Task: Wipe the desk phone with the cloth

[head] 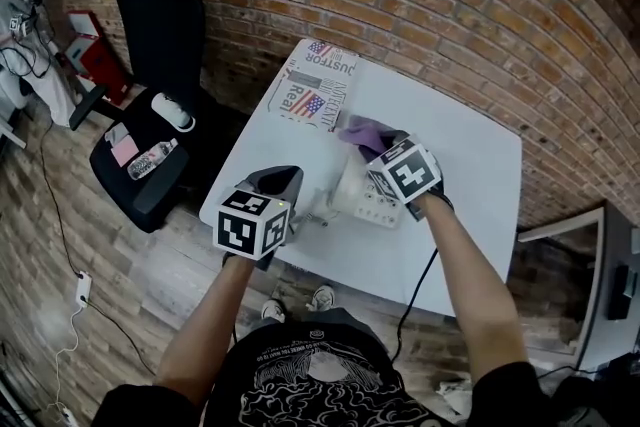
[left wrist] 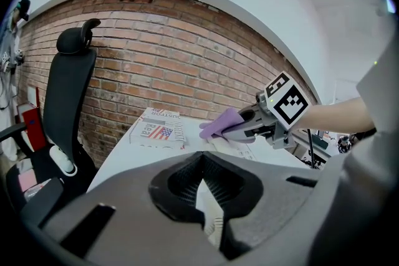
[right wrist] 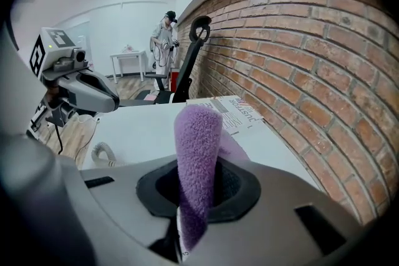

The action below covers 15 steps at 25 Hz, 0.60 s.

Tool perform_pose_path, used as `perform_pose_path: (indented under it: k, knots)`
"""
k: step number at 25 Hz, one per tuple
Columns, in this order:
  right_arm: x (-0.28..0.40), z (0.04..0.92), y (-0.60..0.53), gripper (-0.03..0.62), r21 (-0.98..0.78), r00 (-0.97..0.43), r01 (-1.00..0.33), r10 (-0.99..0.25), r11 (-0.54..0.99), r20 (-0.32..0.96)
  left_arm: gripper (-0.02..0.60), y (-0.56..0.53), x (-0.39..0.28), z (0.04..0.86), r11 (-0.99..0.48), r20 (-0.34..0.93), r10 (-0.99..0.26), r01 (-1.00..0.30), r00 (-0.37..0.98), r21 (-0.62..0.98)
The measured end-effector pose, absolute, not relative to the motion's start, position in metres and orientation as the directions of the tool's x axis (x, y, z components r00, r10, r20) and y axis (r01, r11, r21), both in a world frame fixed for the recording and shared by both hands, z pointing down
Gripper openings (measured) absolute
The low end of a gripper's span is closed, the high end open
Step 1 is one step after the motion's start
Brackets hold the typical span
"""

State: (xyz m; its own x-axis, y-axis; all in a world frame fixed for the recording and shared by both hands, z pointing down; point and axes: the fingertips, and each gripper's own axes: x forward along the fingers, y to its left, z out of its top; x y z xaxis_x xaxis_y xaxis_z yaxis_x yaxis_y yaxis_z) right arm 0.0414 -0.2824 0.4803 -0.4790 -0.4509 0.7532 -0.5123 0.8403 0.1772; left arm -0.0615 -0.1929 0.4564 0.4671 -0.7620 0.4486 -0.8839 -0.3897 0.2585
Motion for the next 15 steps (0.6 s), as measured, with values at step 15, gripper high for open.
perform_pose_path:
  k: [15]
  knots:
    - [0.034, 0.489, -0.231, 0.046, 0.144, -0.471, -0.564, -0.460, 0.813, 0.753, 0.006, -0.166, -0.066, 0.452, -0.451, 0.434, -0.733, -0.852, 0.524, 0.267]
